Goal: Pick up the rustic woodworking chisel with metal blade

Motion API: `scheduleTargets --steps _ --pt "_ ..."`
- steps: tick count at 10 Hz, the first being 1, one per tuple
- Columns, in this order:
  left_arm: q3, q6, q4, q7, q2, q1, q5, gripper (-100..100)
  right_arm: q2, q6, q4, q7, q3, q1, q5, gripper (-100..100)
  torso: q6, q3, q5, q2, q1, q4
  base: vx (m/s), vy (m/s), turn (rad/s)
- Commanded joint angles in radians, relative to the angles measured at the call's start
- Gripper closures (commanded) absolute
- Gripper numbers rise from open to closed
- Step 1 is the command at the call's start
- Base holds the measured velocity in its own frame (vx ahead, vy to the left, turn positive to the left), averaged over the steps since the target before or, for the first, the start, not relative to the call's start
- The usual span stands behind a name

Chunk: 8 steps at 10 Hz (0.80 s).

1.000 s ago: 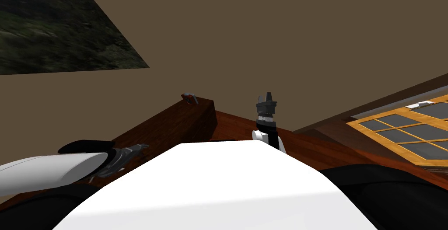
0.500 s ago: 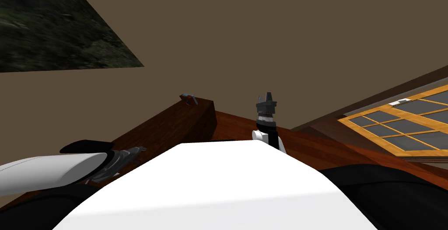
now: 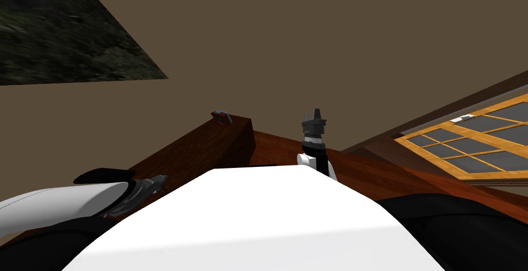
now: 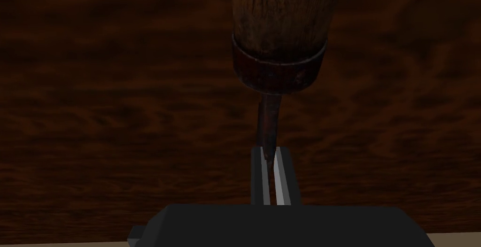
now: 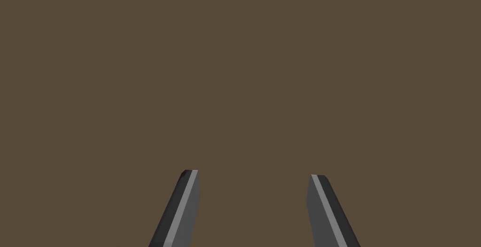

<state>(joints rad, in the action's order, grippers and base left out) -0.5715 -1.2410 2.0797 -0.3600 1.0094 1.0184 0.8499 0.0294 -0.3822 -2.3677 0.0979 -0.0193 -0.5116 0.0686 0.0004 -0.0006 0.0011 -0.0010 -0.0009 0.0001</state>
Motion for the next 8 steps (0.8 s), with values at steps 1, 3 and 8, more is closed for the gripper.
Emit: scheduleTargets --steps 1,3,8 --pt "0.0 0.0 0.0 0.0 0.0 0.0 0.0 100 0.0 0.0 0.0 0.0 0.0 0.0 0.0 0 0.0 0.0 0.0 0.0 0.0 0.0 0.0 0.0 0.0" --pt "0.0 0.0 0.0 -0.001 0.0 0.0 0.0 100 0.0 0.0 0.0 0.0 0.0 0.0 0.0 0 0.0 0.0 0.0 -0.001 0.0 0.0 0.0 0.0 0.0" --pt "-0.039 -0.029 0.045 0.009 0.014 0.021 0.027 0 0.0 0.0 0.0 0.0 0.0 0.0 0.0 0 -0.001 -0.001 0.0 -0.001 -0.001 0.0 0.007 -0.006 0.043"
